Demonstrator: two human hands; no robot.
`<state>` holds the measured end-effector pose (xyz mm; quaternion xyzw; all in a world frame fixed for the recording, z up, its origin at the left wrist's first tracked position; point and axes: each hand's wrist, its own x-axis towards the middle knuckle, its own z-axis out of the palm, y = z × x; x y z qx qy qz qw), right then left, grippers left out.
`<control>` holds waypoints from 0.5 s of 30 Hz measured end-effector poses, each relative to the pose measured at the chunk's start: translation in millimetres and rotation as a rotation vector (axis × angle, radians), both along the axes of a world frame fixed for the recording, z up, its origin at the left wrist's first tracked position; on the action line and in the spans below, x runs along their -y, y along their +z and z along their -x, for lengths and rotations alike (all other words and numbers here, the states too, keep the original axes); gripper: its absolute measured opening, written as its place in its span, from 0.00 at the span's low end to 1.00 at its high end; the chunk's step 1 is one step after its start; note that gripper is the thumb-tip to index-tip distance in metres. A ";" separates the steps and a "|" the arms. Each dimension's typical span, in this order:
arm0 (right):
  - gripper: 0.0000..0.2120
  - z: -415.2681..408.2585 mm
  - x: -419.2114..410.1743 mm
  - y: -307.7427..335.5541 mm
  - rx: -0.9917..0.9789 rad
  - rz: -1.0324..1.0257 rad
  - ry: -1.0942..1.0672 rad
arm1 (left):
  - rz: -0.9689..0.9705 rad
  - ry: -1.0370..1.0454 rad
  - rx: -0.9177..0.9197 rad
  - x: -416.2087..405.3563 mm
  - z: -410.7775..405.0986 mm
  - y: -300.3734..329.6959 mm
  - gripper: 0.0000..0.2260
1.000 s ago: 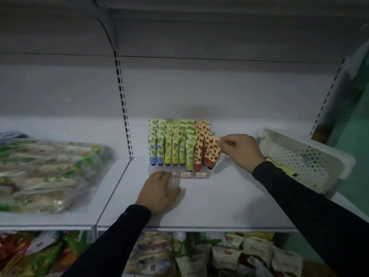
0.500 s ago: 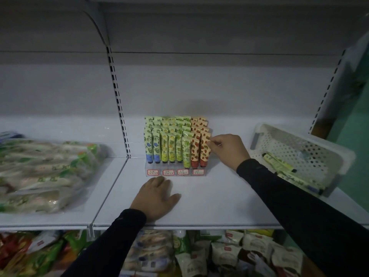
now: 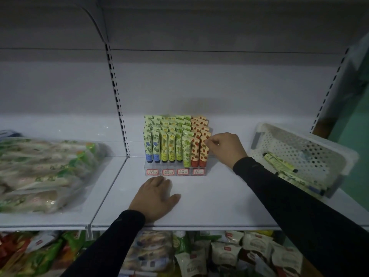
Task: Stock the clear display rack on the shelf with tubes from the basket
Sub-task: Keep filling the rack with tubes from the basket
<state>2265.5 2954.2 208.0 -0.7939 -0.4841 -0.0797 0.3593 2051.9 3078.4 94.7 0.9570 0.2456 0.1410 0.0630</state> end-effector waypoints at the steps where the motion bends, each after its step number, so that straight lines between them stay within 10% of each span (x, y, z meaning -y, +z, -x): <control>1: 0.17 -0.2 -0.6 -0.2 0.010 0.002 -0.001 | 0.001 0.001 0.003 0.4 0.1 0.3 0.33; 15: 0.18 -1.1 -6.5 1.0 0.061 0.042 0.008 | 0.015 0.005 -0.009 4.3 1.9 4.1 0.37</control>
